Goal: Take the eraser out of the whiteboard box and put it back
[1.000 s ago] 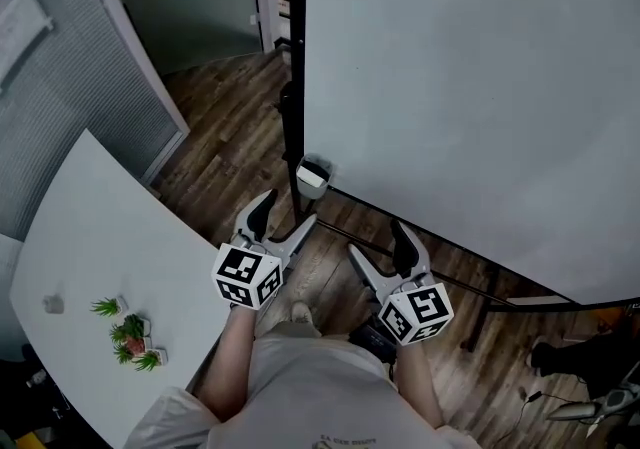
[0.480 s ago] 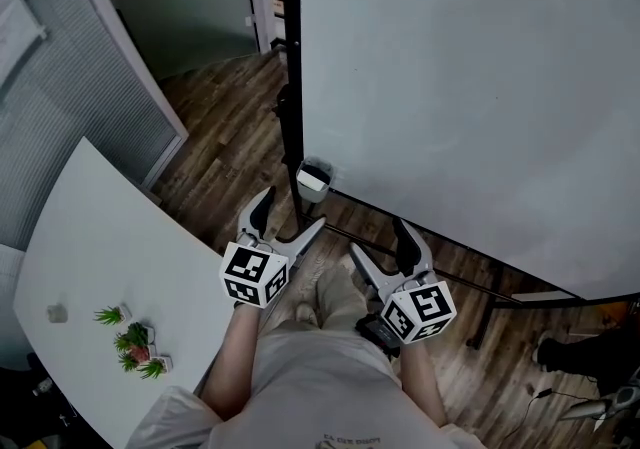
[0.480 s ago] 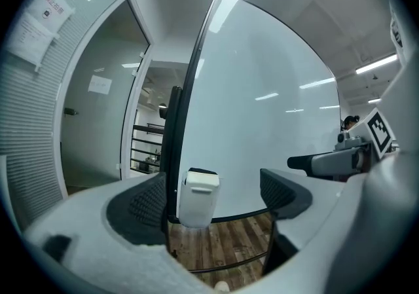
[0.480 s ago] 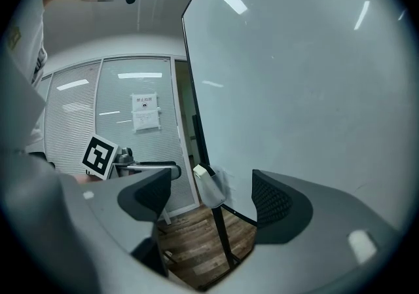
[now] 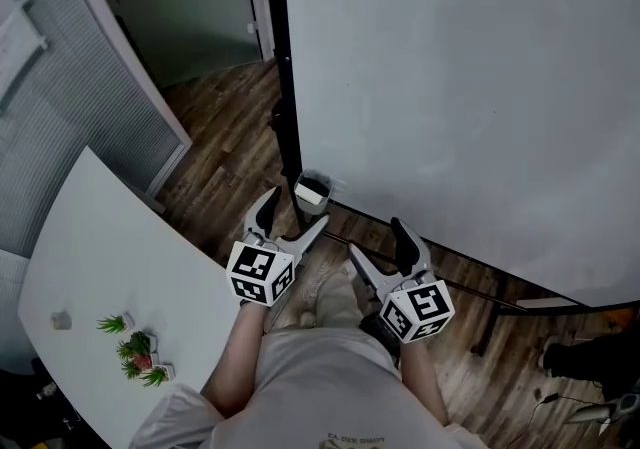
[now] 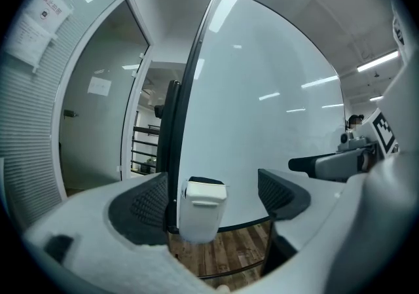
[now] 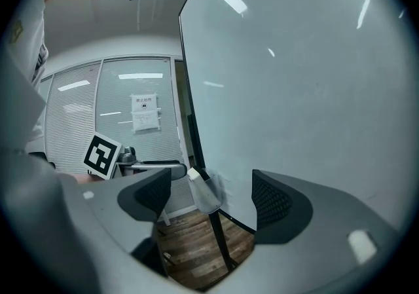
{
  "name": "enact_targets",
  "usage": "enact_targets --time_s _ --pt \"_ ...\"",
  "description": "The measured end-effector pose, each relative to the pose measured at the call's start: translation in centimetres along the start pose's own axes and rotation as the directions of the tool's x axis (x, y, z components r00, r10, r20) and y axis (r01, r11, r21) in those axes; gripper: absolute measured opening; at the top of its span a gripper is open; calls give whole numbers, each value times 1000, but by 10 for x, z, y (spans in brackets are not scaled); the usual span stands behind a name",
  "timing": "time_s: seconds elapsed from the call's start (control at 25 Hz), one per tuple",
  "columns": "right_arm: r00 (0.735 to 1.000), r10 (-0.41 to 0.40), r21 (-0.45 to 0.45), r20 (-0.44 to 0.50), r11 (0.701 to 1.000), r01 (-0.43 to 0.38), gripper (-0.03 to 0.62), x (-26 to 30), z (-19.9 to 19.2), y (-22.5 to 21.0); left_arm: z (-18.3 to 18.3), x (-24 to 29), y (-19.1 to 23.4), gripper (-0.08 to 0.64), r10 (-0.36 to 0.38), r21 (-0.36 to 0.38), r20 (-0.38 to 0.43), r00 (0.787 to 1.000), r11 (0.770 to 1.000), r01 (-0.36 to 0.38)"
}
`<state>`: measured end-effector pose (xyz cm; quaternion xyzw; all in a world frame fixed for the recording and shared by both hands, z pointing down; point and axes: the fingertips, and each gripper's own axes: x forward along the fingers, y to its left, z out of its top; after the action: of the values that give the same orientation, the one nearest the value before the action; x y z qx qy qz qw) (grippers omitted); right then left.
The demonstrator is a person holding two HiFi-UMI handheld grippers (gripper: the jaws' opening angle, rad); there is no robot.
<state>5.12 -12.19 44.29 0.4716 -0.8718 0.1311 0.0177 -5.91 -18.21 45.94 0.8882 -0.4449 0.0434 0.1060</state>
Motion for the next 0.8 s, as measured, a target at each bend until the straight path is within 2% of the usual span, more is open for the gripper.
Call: enact_targets --time_s 0.24,0.56,0.8 --pt "1000 8 16 -12 1000 -8 379 11 -2 -6 -2 9 7 402 15 21 -4 1000 1000 -15" --pt "999 16 31 -46 999 -15 379 20 -13 -12 -10 19 4 378 -8 57 -14 1000 998 8" --pt "1000 8 29 -28 1000 -7 373 19 -11 -14 -11 25 5 344 -2 107 -15 1000 994 3"
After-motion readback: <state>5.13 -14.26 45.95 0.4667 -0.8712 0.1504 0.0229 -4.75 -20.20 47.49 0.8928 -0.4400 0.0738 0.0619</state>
